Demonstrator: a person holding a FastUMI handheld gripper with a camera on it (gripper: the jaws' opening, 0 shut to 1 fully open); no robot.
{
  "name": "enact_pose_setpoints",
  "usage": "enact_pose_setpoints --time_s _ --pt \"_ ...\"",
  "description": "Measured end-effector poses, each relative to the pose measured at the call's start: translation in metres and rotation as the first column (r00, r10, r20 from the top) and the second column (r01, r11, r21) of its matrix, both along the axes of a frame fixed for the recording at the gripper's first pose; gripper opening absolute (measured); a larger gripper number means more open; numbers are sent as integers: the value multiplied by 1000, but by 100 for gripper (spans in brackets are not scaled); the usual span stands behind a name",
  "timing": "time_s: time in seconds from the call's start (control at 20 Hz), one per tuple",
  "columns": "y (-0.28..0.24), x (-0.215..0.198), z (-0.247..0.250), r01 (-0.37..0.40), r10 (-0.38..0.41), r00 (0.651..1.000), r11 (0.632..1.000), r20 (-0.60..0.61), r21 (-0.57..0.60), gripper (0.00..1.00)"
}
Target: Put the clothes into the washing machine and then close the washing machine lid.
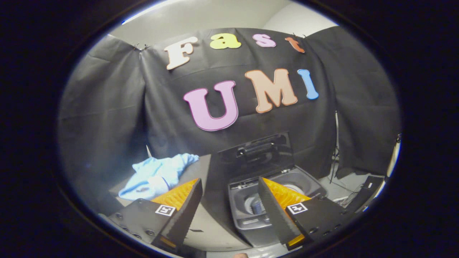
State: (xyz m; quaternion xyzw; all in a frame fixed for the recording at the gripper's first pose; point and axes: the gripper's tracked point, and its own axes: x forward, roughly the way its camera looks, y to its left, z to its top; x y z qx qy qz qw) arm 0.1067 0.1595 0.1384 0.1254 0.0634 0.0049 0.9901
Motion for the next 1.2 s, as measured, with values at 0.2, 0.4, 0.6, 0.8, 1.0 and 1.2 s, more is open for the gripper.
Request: enact_pose_setpoints --time_s 0.2,0.4,0.6,0.8,1.0,1.2 --pt "65 39 28 -81 81 997 997 4 -12 97" --pt "126 77 33 -150 146 988 984 -46 -101 98" --pt "175 119 17 -185 160 976 967 -145 -173 98" --pt "220 152 -9 -267 185 940 921 -286 -284 98" --pt "243 170 -33 -283 161 909 915 -383 -287 100" --pt "256 186 -61 -332 178 868 902 -464 -275 99"
